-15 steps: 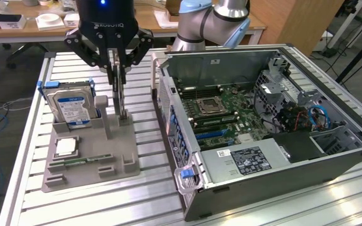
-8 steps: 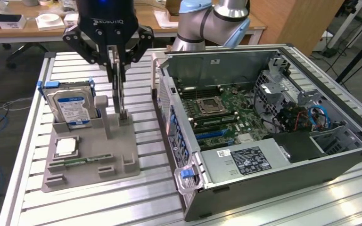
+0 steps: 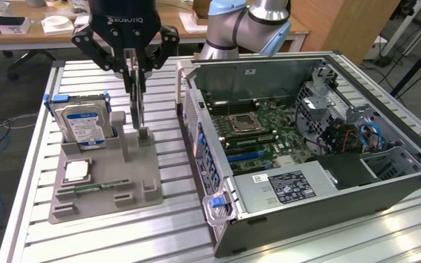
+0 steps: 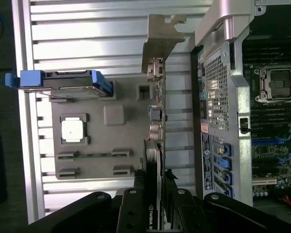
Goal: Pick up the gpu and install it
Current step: 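Pick up the gpu and move the gpu toward the slot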
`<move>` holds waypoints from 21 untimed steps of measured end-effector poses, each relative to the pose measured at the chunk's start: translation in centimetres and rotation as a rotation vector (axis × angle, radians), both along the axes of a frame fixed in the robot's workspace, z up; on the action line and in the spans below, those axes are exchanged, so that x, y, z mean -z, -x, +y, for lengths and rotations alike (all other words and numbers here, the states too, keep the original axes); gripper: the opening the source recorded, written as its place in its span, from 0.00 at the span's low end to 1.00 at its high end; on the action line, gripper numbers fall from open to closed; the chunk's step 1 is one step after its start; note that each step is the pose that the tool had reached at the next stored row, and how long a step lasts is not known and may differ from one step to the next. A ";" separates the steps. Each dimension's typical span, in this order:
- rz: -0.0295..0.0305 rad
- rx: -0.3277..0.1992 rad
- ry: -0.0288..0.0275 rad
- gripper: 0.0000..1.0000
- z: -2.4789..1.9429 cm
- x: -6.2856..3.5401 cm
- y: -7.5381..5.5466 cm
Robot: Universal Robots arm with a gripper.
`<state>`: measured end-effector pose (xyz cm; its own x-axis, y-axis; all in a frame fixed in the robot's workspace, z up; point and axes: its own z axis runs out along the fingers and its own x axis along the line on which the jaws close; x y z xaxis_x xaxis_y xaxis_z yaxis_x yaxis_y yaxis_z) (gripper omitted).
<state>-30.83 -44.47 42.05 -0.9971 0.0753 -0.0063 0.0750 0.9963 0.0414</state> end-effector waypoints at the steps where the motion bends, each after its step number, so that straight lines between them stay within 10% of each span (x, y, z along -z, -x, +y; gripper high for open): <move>1: 0.0000 0.000 0.0000 0.26 0.00 -0.08 0.0; 21: 0.0000 0.000 0.0000 0.26 0.00 -1.62 0.0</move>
